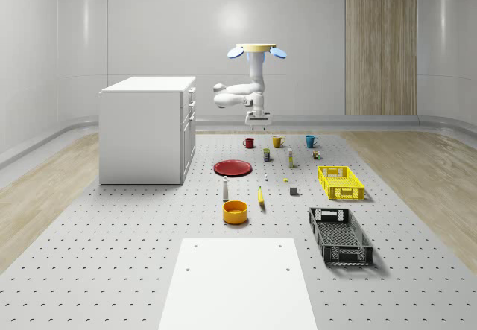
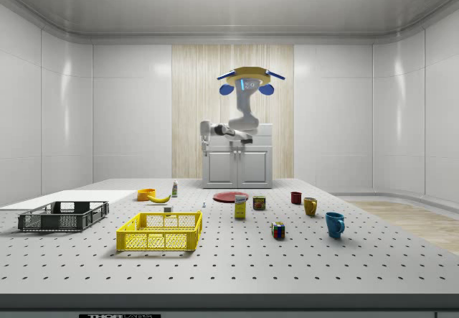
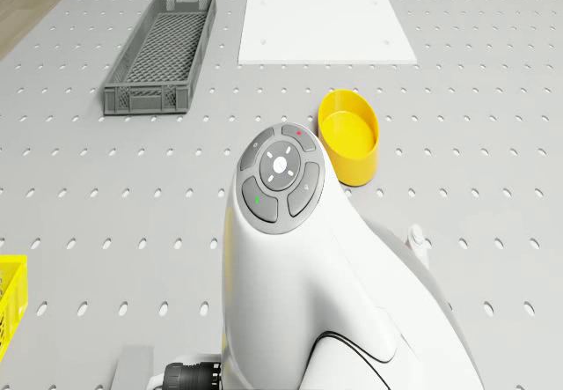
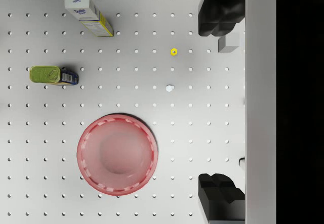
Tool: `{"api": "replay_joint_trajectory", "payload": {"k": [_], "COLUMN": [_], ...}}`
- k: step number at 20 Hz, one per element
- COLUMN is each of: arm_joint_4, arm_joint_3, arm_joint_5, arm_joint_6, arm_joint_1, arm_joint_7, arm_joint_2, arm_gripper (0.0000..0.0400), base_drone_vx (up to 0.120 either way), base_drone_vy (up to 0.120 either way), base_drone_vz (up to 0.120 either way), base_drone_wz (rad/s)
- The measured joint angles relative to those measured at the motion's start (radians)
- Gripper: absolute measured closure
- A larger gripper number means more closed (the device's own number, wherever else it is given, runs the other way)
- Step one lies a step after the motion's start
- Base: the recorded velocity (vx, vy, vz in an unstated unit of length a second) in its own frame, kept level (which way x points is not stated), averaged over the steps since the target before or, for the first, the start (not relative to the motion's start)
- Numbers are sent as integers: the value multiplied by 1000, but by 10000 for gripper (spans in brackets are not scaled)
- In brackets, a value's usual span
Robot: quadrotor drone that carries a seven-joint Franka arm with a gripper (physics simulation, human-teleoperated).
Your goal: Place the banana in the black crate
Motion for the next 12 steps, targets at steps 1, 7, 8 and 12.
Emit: {"api": "replay_joint_trajectory", "payload": {"k": [1, 7, 8, 12], "arm_joint_4": [0, 1, 1, 1], "arm_joint_3": [0, 3, 4, 5], "arm_joint_5": [1, 8, 9, 12], "arm_joint_6": [2, 16, 19, 27], "arm_joint_1": [-1, -4, -5, -7], "arm_joint_7": [1, 4, 4, 6], "arm_joint_2": [-3, -18, -20, -29], "arm_gripper": [0, 0, 0, 0], "base_drone_vx": [120, 120, 120, 120], "base_drone_vy": [0, 0, 0, 0], "base_drone_vz": [0, 0, 0, 0], "base_drone_wz": [0, 0, 0, 0]}}
